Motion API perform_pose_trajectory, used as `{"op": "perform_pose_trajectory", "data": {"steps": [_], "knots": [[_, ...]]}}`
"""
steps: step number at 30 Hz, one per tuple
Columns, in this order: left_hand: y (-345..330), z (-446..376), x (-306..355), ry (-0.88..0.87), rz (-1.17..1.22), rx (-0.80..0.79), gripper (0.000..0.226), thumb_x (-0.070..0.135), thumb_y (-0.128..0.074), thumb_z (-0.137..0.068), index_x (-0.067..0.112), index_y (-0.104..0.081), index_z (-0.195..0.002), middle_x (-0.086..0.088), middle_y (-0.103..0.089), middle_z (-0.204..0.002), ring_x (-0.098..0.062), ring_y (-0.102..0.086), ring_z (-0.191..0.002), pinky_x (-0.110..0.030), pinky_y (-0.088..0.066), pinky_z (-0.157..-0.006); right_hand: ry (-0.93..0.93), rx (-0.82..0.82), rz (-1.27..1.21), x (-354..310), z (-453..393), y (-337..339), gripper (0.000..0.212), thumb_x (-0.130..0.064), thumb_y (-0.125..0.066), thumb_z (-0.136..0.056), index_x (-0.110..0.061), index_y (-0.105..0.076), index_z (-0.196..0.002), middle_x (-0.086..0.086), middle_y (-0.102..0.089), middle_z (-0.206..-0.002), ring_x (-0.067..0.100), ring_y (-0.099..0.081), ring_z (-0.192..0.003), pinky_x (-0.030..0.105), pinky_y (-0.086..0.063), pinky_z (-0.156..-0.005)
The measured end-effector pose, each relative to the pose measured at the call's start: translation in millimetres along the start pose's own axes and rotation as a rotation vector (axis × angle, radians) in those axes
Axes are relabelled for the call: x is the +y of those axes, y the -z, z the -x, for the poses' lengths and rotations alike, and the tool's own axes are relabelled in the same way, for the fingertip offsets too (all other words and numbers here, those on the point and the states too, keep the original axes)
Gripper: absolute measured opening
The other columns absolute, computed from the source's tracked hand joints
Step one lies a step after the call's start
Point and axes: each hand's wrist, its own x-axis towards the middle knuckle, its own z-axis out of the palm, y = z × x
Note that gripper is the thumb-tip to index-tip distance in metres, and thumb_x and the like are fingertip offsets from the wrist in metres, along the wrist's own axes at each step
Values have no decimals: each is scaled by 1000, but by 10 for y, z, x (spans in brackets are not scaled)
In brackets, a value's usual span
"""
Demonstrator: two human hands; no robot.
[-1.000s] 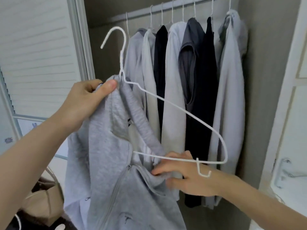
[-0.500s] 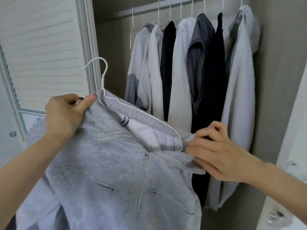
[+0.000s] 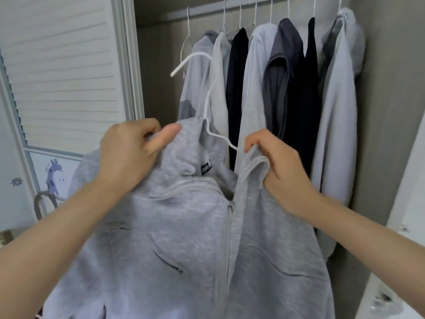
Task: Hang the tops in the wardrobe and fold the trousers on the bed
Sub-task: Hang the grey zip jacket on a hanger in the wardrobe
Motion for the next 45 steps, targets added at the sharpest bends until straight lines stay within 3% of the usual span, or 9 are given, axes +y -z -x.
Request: {"op": "perform_pose_trajectory", "data": {"steps": [5,10,13,16,22,28,34,42,45], "knots": [[156,-165,-366,163,-18,101,69,63,-42,-88,7,-36,-49,-24,-37,-50,-33,-35,-52,-41,-34,-54,9,126,169,102,-129,258,24,2,-47,-94,-10,-54,-114,5,-55,-98,6,-52,-80,14,-39,-75],[69,-246,-528,440,143,197,72,64,-56,-81,8,-30,-45,-1,-22,-41,-24,-22,-55,-36,-25,-53,-200,145,-322,123,-407,429,40,-20,-59,-89,-39,-45,-122,0,-52,-116,13,-56,-101,23,-50,-87],[113,-291,-756,588,201,203,69,69,-60,-70,11,-39,-40,2,-20,-40,-22,-23,-59,-35,-27,-57,-633,-232,-88,240,-330,418,26,-31,-41,-102,-24,-64,-112,0,-68,-110,7,-63,-96,17,-49,-77],[124,-338,-867,667,210,213,66,69,-63,-69,14,-42,-39,4,-23,-34,-24,-24,-53,-34,-28,-56,-619,-253,-196,163,-58,422,53,-50,-38,-91,-8,-69,-84,8,-71,-83,9,-62,-73,21,-48,-67],[94,-658,-687,596,180,202,68,56,-63,-85,14,-28,-44,3,-22,-32,-22,-23,-46,-33,-25,-49,-589,-91,-265,-19,-659,704,38,-32,-47,-97,-3,-71,-93,9,-73,-89,13,-66,-78,16,-52,-68],[148,-1094,-447,297,208,252,68,50,-50,-96,10,-29,-46,-9,-29,-45,-25,-29,-47,-35,-28,-54,-124,7,382,-247,-1148,1042,38,-17,-39,-100,-13,-41,-62,0,-47,-57,7,-37,-52,23,-30,-51],[-198,-1029,-610,293,101,35,69,51,-42,-99,5,-42,-47,-19,-50,-51,-35,-50,-55,-39,-39,-57,-849,-192,-494,-244,-1059,1094,29,-23,-62,-84,0,-75,-96,15,-72,-100,24,-70,-87,35,-55,-83],[-608,-1144,-925,269,214,-221,12,18,-55,-95,19,-61,-84,9,-62,-79,-10,-57,-74,-20,-40,-61,-847,155,-660,-449,-1411,872,22,-29,-69,-83,-8,-75,-85,8,-73,-82,20,-70,-70,28,-55,-63],[-595,-1086,-946,316,416,-300,20,21,-54,-97,31,-65,-110,13,-67,-104,-8,-60,-96,-24,-44,-78,-827,196,-627,-548,-1663,685,25,-30,-64,-90,-6,-68,-96,7,-70,-86,17,-67,-69,26,-53,-59]]}}
